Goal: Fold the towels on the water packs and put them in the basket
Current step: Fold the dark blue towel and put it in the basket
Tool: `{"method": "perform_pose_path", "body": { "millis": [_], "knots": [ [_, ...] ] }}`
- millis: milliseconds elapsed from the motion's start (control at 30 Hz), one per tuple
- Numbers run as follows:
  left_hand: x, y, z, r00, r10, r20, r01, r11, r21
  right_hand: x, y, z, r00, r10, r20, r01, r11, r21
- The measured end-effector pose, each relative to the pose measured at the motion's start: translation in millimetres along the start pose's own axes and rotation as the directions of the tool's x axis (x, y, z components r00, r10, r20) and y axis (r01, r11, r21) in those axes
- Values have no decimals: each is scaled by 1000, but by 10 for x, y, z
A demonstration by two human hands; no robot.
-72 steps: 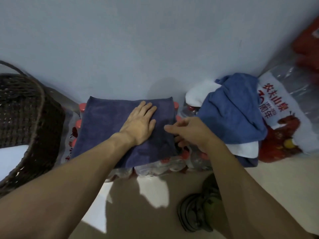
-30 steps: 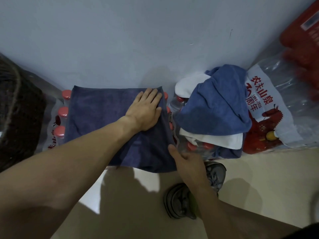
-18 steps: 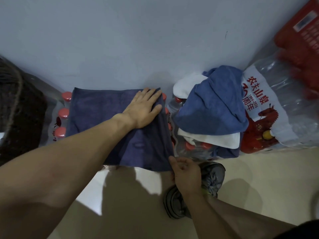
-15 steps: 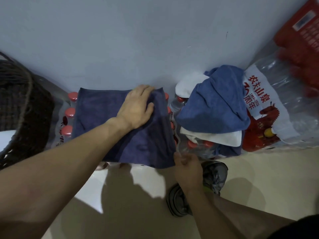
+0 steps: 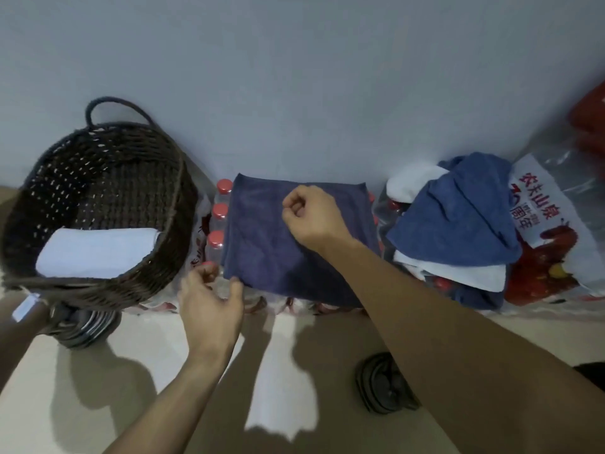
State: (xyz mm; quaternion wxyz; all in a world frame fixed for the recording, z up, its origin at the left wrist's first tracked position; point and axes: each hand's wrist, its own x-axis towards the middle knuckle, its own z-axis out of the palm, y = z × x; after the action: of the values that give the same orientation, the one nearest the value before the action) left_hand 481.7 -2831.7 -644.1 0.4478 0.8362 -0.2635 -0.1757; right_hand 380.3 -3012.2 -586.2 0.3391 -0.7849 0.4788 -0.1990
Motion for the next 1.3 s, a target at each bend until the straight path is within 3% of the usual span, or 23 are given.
{"method": "perform_pose_path", "body": {
  "millis": [67, 167, 367, 567, 733, 867, 1100, 1200, 1300],
  "knots": [
    [-3, -79, -53, 996, 7, 84, -6, 1000, -10, 227, -201, 179, 989, -21, 150, 29, 998, -51],
    [59, -105, -102, 977, 102, 186, -98, 995, -31, 533, -398, 422, 972, -31, 233, 78, 978, -195],
    [247, -113, -132, 958, 202, 205, -201, 979, -24, 958, -423, 702, 914, 59, 402, 171, 842, -512],
    [397, -91, -147, 937, 252, 243, -262, 965, 11, 1058, -320, 694, 891, 50, 451, 189, 862, -470],
    [427, 24, -265, 889, 390, 241, -368, 920, -132, 1103, -337, 700, 880, 78, 468, 175, 863, -473],
    [400, 37, -355, 892, 216, 397, -177, 975, -134, 1096, -333, 711, 882, 77, 465, 174, 863, -474],
    [275, -98, -453, 896, 246, 369, -229, 969, -89, 1077, -293, 728, 894, 62, 444, 161, 879, -448],
    [266, -245, -474, 828, 64, 557, -178, 972, 152, 1097, -287, 741, 895, 63, 442, 165, 873, -459],
    [251, -371, -493, 834, -84, 545, -62, 968, 242, 1117, -291, 752, 897, 60, 437, 174, 862, -476]
  ]
}}
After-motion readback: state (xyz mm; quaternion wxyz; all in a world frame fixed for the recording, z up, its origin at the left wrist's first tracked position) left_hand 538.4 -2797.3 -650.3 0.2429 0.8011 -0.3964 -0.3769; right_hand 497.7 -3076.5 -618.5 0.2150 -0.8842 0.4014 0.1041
